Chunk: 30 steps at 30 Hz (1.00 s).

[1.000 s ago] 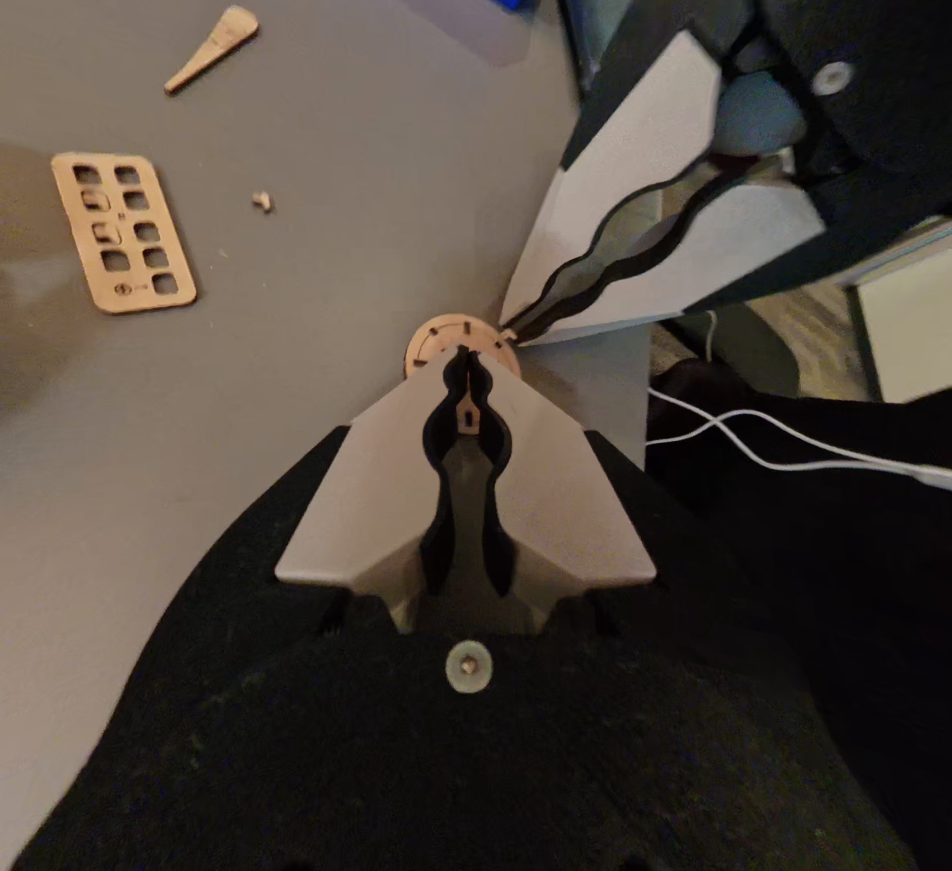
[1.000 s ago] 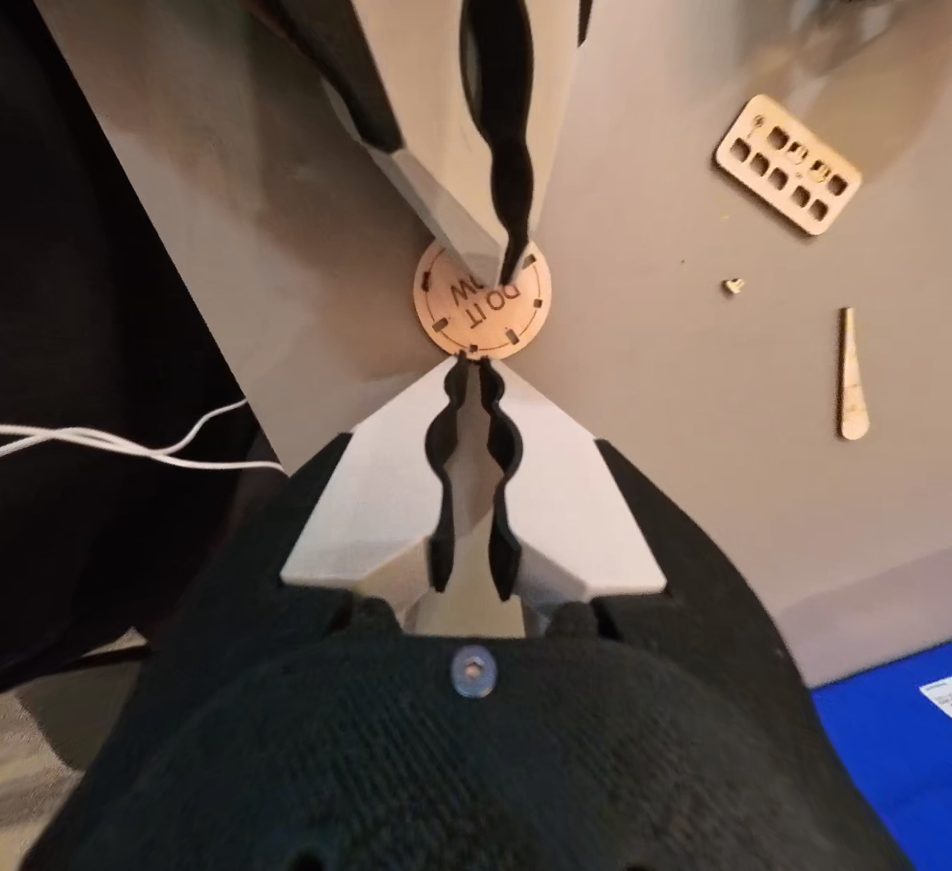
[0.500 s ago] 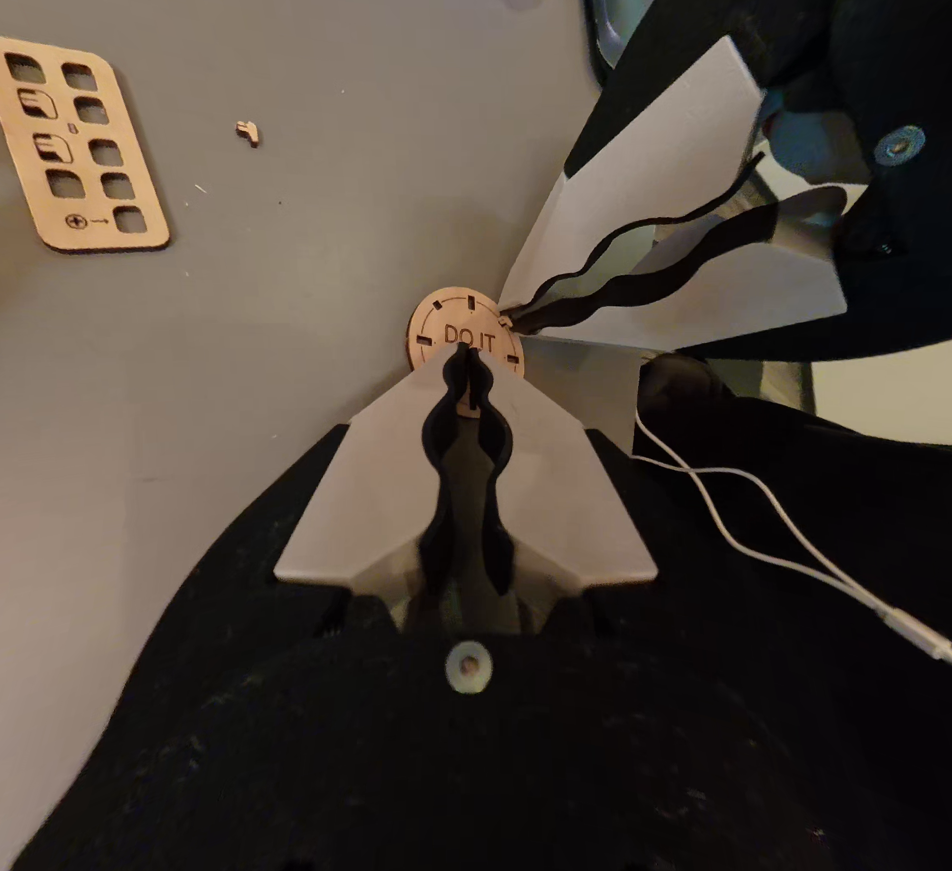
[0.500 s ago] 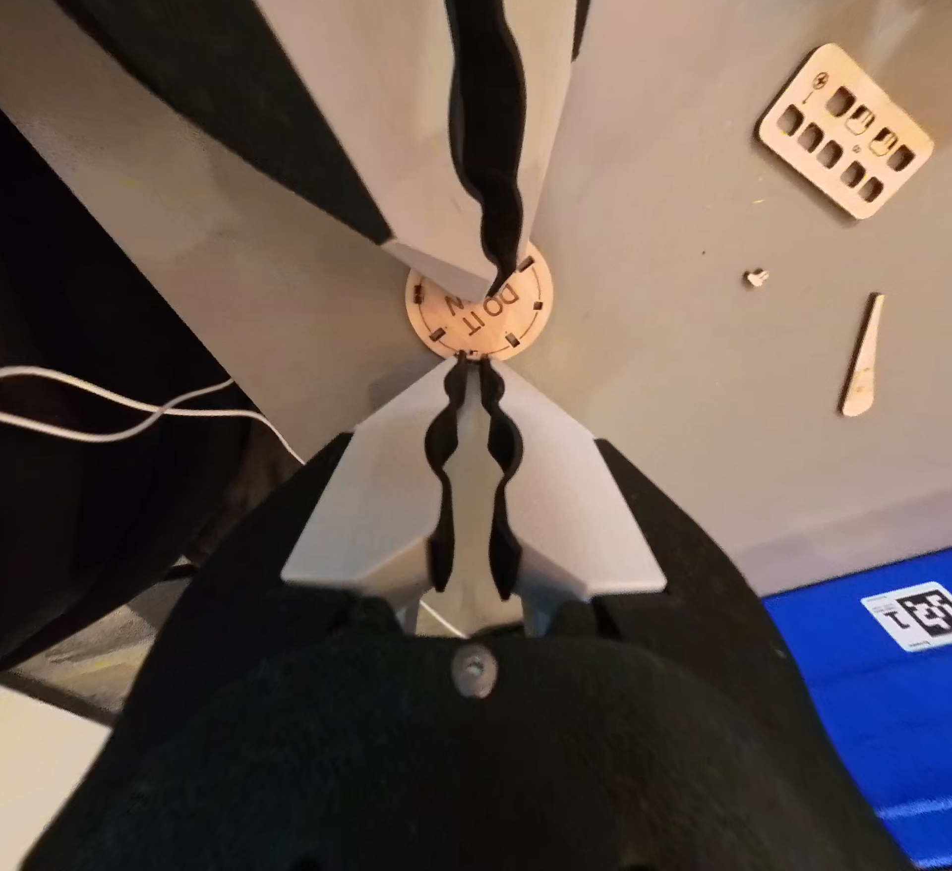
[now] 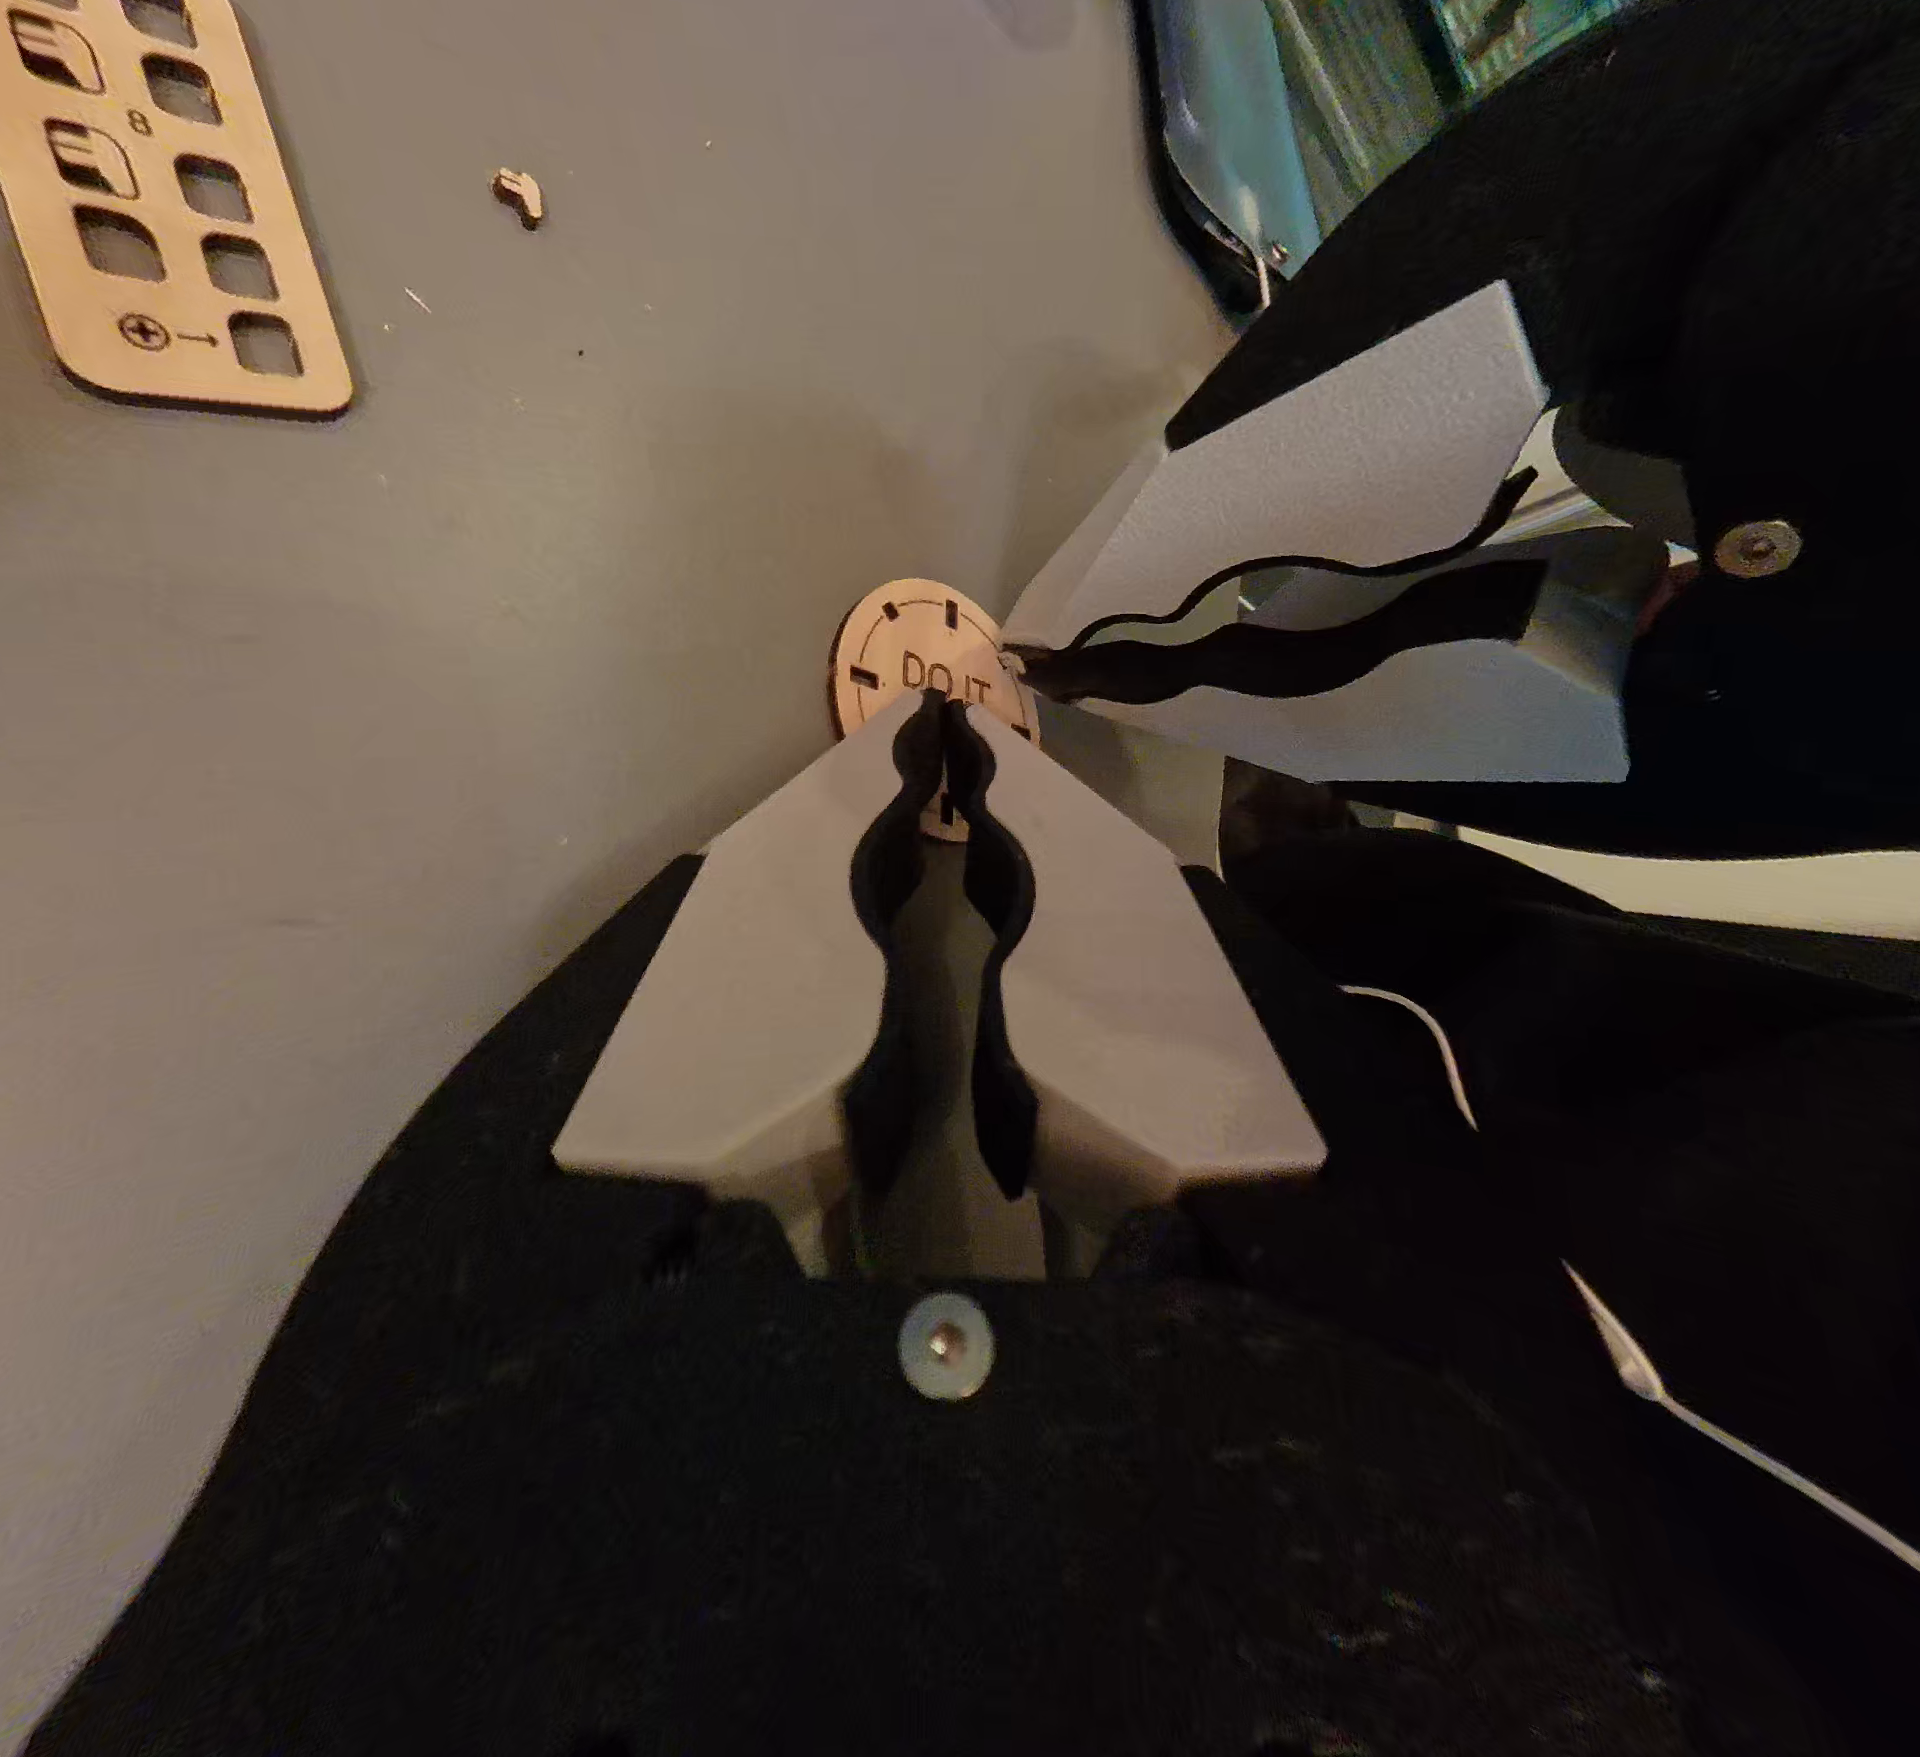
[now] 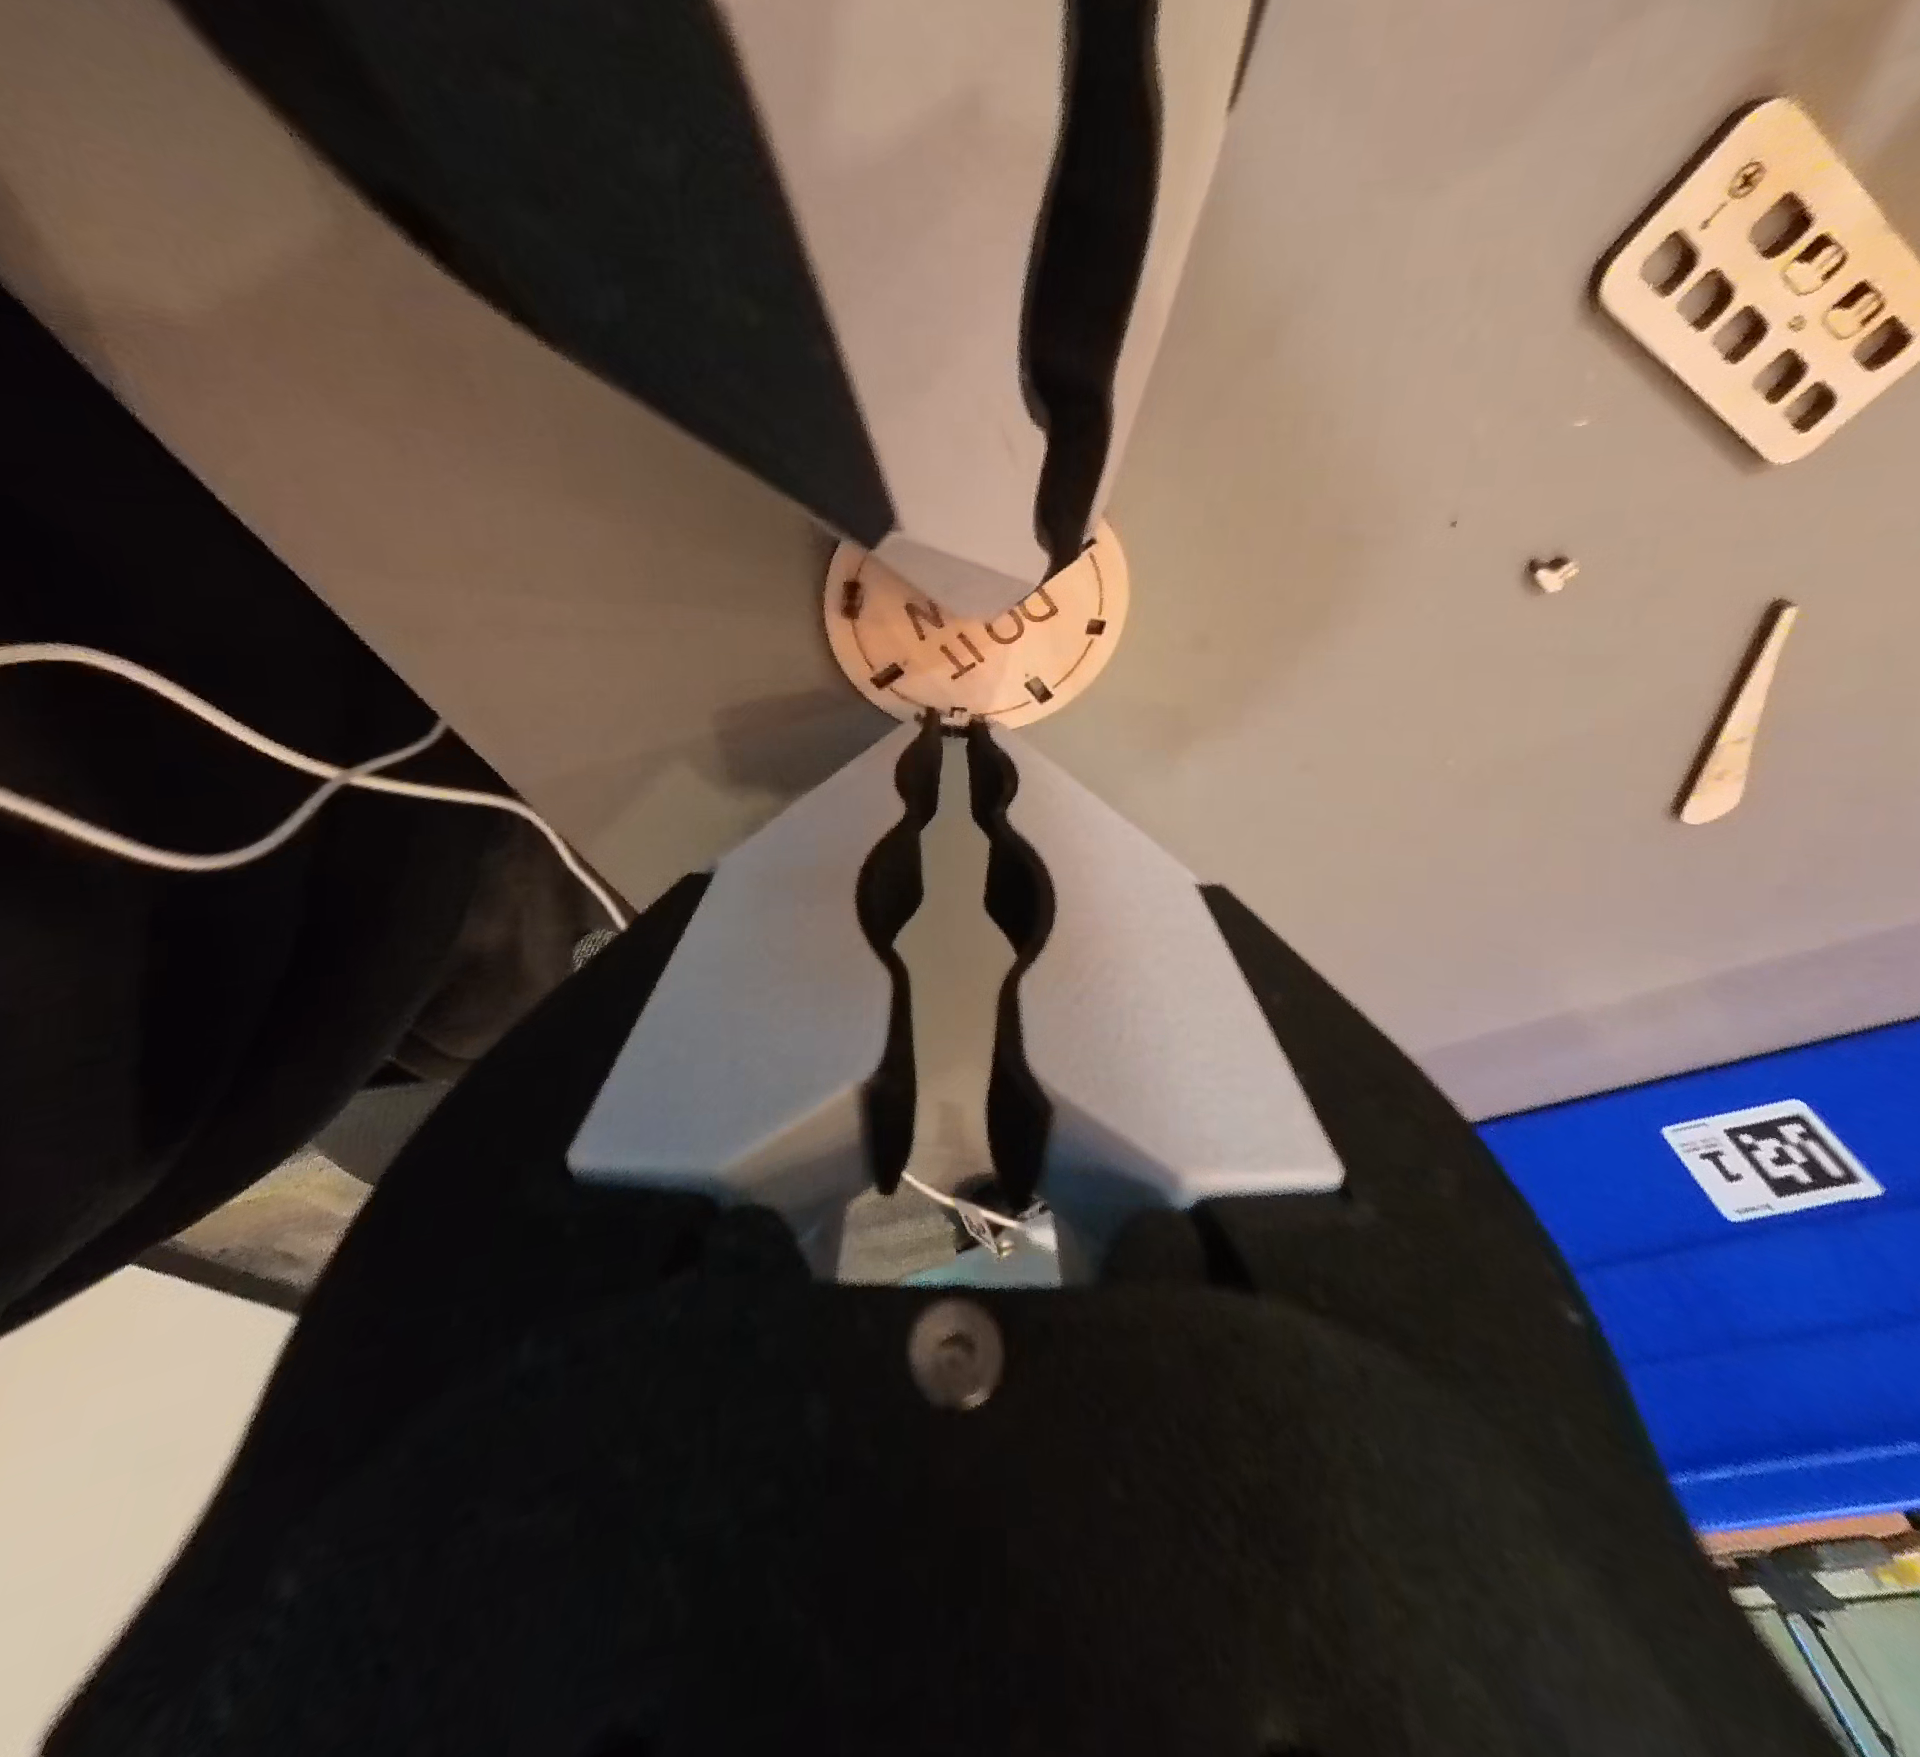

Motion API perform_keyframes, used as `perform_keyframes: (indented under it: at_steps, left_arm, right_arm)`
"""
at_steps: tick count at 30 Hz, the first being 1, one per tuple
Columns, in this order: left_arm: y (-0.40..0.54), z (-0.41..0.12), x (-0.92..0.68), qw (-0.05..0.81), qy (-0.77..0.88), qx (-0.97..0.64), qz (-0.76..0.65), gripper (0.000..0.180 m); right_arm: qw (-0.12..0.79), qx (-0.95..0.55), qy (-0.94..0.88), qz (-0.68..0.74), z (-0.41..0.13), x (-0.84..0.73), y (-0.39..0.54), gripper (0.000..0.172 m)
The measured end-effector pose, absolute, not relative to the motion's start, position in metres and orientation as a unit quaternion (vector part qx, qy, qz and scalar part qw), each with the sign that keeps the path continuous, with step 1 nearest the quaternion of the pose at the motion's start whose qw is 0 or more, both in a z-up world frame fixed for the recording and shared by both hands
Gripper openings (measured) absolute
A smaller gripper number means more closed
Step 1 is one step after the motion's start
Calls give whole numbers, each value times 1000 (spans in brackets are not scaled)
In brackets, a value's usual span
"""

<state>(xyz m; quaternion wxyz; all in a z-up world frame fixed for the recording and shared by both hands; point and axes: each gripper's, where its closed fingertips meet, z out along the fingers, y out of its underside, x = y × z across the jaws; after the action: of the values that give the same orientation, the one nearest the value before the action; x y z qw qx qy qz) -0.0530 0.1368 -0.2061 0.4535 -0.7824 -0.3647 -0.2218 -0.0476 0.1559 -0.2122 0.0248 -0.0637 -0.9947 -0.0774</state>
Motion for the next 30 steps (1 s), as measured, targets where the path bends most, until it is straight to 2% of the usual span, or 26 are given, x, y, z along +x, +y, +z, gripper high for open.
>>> perform_keyframes:
  at_steps: [13, 24, 30]
  left_arm:
    - [136, -205, -51, 453, -369, -774, -242, 0]
    - [136, -205, -50, 453, -370, -773, -246, 0]
    - [136, -205, -50, 453, -370, -773, -245, 0]
  right_arm:
    - [17, -44, -993, -111, -213, -44, 155, 4]
    - [-24, -94, -993, -72, -214, -42, 153, 4]
    - [-15, -99, -994, -50, -214, -42, 152, 4]
